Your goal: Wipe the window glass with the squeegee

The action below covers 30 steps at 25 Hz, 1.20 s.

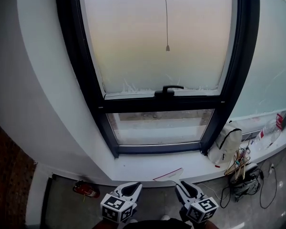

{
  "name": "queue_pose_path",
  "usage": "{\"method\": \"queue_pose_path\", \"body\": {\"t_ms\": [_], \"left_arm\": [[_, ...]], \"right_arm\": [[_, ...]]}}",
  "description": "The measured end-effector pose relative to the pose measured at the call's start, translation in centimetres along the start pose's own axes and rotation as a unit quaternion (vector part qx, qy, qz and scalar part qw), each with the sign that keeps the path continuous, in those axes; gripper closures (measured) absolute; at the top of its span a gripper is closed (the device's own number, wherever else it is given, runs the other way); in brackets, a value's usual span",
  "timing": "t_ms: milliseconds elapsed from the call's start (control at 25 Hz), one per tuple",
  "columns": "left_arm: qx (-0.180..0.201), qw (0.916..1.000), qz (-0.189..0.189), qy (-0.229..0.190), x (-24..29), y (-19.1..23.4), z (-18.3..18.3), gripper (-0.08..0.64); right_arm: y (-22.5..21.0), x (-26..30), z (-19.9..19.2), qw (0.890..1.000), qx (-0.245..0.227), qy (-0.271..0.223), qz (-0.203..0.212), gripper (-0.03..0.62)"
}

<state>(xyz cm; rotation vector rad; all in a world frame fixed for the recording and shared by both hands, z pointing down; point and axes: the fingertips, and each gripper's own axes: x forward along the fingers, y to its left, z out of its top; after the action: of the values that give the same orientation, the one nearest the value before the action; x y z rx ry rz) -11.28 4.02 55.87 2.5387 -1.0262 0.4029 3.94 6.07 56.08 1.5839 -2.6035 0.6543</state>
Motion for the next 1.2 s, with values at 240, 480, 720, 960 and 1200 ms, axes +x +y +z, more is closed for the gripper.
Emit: {"method": "queue_pose_path", "body": {"t_ms": [240, 480, 720, 960, 1200], "left_arm": [[0.009, 0.9999, -0.002, -0.006, -2.9, 2.9, -0.5, 0.56], [0.006, 0.9999, -0.005, -0.015, -4.7, 4.2, -1.0, 0.56], [0.003, 0.9997, -0.007, -0.021, -5.8, 4.1, -1.6, 0.56], [-0.001, 0.9997, -0.012, -0.02, -5.9, 3.8, -2.2, 0.56], [0.001, 0.9996, -0.019, -0.02, -5.7, 3.6, -2.2, 0.56]], "right_arm": [[4.4, 1.7, -0.6, 0.999, -0.04, -0.013, 0.005, 0.497], [7.0, 2.5, -1.5, 0.998, -0.062, -0.002, 0.009, 0.497], [8.2, 1.9, -1.6, 0.998, -0.07, 0.004, 0.008, 0.497], [8.7, 1.8, -2.1, 0.997, -0.073, -0.004, 0.008, 0.497], [8.7, 1.8, -2.1, 0.997, -0.081, 0.002, 0.003, 0.497]]}}
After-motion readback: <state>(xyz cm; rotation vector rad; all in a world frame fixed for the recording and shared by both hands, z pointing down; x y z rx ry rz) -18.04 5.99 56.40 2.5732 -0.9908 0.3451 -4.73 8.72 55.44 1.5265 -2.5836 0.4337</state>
